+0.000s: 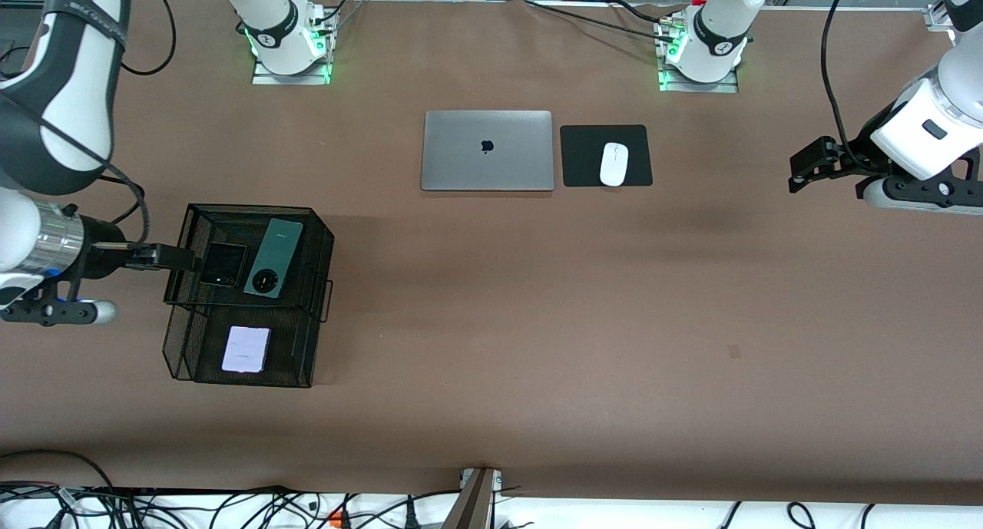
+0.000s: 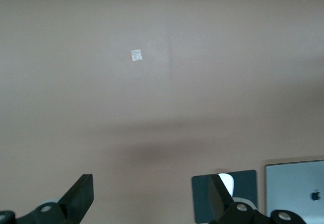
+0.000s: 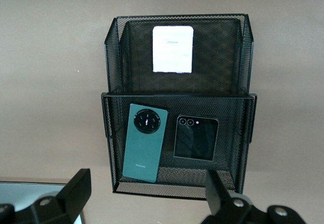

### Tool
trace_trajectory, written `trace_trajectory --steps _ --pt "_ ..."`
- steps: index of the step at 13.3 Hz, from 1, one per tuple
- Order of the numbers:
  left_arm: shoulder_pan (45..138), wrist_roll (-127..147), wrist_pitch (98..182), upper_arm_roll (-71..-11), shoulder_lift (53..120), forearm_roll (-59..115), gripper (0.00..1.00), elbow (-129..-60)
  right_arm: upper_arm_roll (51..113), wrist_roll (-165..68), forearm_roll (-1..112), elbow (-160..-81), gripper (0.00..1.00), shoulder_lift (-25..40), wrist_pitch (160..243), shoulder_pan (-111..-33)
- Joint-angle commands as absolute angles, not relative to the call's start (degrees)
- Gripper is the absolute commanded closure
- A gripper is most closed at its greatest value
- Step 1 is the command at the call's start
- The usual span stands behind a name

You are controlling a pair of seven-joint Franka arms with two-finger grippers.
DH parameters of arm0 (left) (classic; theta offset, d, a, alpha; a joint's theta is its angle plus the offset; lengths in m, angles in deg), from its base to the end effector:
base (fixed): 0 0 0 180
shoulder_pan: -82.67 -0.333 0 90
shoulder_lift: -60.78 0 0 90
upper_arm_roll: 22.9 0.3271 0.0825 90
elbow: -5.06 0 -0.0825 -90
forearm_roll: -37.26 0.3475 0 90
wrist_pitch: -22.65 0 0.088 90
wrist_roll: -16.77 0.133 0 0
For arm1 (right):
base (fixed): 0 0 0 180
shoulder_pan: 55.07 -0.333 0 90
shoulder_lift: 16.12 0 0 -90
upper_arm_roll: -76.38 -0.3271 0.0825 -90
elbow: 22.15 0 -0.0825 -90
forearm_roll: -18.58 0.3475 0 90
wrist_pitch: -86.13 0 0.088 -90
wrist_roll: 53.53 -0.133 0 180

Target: Place phones with both arms

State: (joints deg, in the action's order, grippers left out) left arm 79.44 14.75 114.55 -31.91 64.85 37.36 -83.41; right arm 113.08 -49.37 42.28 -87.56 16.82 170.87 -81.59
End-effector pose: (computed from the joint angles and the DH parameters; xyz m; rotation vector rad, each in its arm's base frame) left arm 0.5402 -0.0514 0.5869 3.1312 -0.1024 -0.0171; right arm 0.6520 0.0512 0.4896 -3.0398 0.0577 0.1992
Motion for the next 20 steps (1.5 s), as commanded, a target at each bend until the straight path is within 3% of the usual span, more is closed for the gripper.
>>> trace_trajectory --steps 1,3,6,7,12,20 --pt "79.1 17.7 113.6 -32.4 63.7 39.4 0.00 -84.0 110.8 -50.5 39.9 -86.1 0.00 16.4 170.2 -79.6" --pt "79.1 17.7 113.0 -32.4 63.7 39.3 0.00 -84.0 99.6 -50.6 33.9 -82.8 0.00 16.3 170.2 -71.5" --pt "79.1 17.6 112.6 -32.3 63.7 39.3 0.00 -83.8 73.9 -59.7 17.2 -83.7 0.01 12.1 170.6 -56.8" --pt "79.1 17.6 112.6 -32.4 63.6 39.3 0.00 -83.8 69.6 -60.5 14.6 -85.1 0.01 11.3 170.7 -53.9" --pt "79.1 16.9 112.6 -32.4 63.7 39.3 0.00 -83.9 64.4 -60.6 14.3 -102.4 0.01 1.7 182.2 -47.9" --pt "79.1 16.9 112.6 -32.3 63.7 39.3 0.00 -83.9 64.3 -64.5 14.5 -103.5 0.01 0.8 182.5 -47.6"
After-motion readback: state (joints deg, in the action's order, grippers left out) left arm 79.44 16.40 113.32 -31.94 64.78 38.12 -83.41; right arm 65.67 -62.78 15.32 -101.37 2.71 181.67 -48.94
